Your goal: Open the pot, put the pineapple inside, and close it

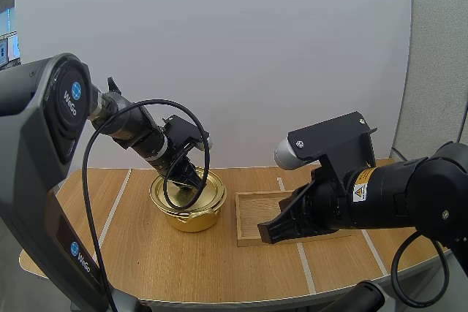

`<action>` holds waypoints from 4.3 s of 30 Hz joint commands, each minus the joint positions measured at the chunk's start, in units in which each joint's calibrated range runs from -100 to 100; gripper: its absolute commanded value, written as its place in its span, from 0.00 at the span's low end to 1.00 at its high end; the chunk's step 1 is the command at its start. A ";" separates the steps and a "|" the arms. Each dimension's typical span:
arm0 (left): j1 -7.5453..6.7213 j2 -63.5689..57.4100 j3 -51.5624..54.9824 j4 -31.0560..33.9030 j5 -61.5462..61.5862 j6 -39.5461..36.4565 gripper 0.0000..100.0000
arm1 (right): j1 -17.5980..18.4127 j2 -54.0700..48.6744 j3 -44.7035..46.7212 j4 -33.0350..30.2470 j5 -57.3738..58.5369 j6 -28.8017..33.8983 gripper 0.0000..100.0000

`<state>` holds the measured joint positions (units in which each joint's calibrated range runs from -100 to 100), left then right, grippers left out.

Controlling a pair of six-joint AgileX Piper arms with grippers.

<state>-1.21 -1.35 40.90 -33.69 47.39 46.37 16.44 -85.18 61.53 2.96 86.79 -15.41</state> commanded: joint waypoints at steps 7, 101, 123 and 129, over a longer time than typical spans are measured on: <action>-0.07 0.69 0.23 -3.29 5.67 2.62 0.00 | -0.19 -0.36 -0.17 -0.32 -0.11 -0.54 0.00; -0.07 -88.22 -6.10 10.45 52.61 -25.53 0.00 | -5.73 -11.09 -0.29 -1.53 -0.73 -0.54 0.00; -0.07 -98.65 21.58 31.10 13.66 -59.00 0.00 | -8.95 -14.82 0.09 -4.13 -16.50 -0.54 0.00; -0.07 -98.65 33.41 41.22 -8.17 -60.48 0.00 | -8.95 -14.82 6.28 -4.13 -32.92 -0.54 0.00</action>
<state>-1.21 -99.78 70.25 4.38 48.19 -13.04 7.69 -99.63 64.86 -0.85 61.88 -15.50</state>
